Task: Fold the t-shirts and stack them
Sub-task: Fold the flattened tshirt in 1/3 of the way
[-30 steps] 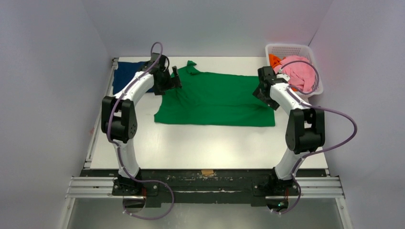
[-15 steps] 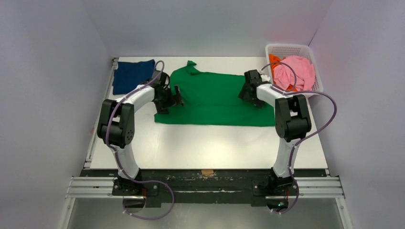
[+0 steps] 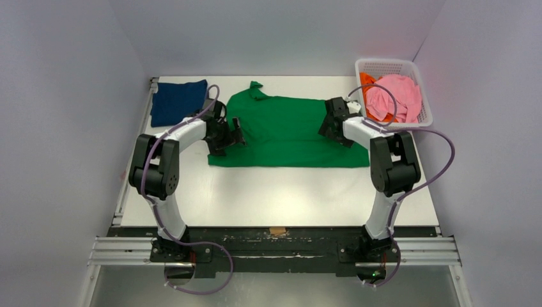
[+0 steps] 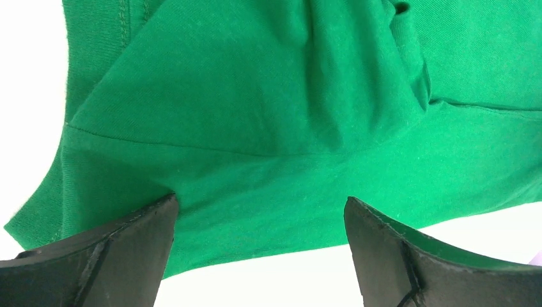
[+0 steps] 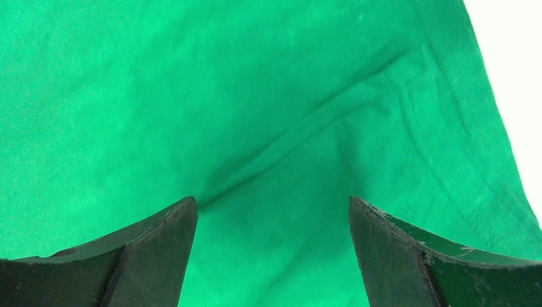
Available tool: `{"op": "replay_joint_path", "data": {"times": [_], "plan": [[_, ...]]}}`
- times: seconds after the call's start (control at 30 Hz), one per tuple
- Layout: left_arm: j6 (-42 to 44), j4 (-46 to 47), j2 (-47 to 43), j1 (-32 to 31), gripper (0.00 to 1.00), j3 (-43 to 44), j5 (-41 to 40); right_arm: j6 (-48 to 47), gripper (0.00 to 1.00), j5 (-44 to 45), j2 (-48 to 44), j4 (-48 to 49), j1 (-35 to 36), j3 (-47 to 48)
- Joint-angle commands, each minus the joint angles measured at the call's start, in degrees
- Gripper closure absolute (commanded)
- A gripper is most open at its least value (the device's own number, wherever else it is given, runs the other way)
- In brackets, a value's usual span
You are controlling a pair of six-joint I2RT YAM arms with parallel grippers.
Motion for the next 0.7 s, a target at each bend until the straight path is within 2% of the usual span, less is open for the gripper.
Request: {"op": "replay_joint_path", "data": {"times": [0.0, 0.07, 0.2, 0.47, 0.67], "plan": [[-0.5, 0.6, -2.3, -0.1, 0.00, -7.1, 0.6, 1.7, 0.14, 0.5, -5.1, 3.9, 2.9, -6.6], [-0.8, 0.0, -3.5, -0.1, 0.00, -9.5, -0.6, 3.4, 0.14, 0.1, -4.3, 3.8, 3.6, -8.5], [-2.1, 2.4, -5.7, 0.0, 0.00, -17.0, 3.1, 5.0, 0.15, -0.2, -5.4, 2.4, 5.6, -12.4], [-5.4, 1.1, -20.1, -2.0, 0.00, -31.4, 0.0, 9.6, 0.15, -1.8, -18.0, -2.0, 11.1, -25.3], [-8.5, -3.2, -29.5, -5.6, 0.00, -37.9, -2.6, 11.9, 0.15, -9.2, -26.6, -2.3, 13.8, -35.3]]}}
